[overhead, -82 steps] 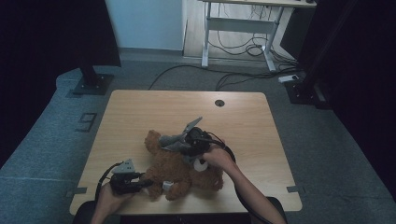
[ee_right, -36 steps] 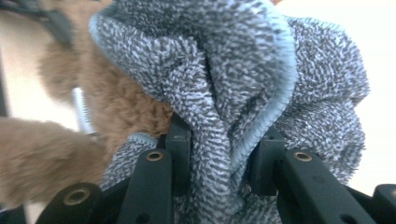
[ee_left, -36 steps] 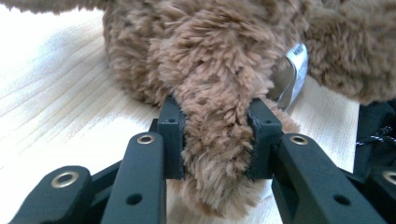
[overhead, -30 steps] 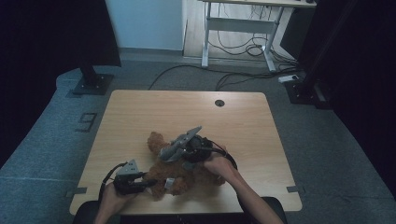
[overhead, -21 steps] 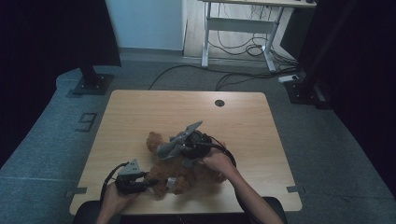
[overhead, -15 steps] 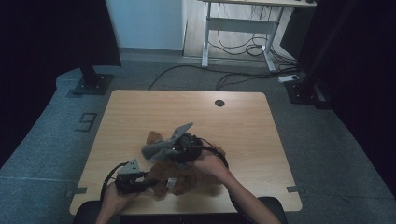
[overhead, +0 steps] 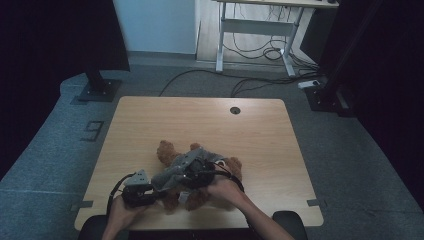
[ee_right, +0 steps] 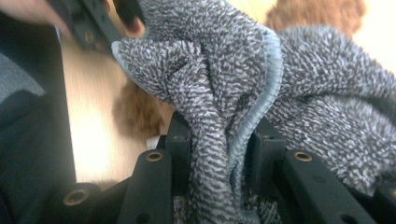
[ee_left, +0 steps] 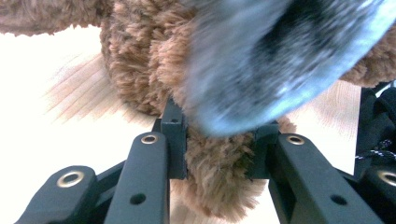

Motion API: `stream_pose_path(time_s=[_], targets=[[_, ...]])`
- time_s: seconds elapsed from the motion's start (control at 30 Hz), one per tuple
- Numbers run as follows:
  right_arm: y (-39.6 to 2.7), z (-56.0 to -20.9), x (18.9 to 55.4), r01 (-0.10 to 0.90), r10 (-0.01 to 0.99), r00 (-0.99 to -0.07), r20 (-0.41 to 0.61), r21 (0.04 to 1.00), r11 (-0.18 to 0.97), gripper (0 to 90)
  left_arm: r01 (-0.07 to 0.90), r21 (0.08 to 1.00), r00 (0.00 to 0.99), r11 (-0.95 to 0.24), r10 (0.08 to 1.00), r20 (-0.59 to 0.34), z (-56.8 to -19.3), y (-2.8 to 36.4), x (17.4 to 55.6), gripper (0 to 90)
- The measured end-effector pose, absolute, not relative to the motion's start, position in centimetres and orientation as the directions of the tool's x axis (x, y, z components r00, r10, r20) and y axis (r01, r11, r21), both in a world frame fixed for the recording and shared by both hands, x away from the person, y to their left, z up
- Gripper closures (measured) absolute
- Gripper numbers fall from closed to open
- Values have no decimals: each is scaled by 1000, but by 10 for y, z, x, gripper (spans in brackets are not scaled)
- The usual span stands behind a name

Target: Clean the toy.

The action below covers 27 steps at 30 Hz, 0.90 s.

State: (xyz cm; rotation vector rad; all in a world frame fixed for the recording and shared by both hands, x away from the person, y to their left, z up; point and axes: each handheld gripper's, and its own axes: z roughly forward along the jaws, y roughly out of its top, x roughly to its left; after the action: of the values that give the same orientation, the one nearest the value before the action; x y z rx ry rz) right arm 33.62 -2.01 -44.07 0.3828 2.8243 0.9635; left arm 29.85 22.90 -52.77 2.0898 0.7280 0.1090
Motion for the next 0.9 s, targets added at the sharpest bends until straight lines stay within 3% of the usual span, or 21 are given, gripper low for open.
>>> stream_pose_path(time_s=[0.4, 0.7, 0.9], targets=[[-70, -448, 336, 268, 347, -938, -11, 612, 744, 672, 455, 785, 823, -421, 535, -191, -527, 230, 298, 657], [-36, -421, 326, 210, 286, -958, -7, 664, 717, 662, 460, 783, 822, -419, 534, -197, -528, 231, 299, 655], [-10, -446, 317, 197, 242, -970, 15, 627, 754, 658, 469, 776, 818, -421, 539, -203, -529, 231, 299, 658]])
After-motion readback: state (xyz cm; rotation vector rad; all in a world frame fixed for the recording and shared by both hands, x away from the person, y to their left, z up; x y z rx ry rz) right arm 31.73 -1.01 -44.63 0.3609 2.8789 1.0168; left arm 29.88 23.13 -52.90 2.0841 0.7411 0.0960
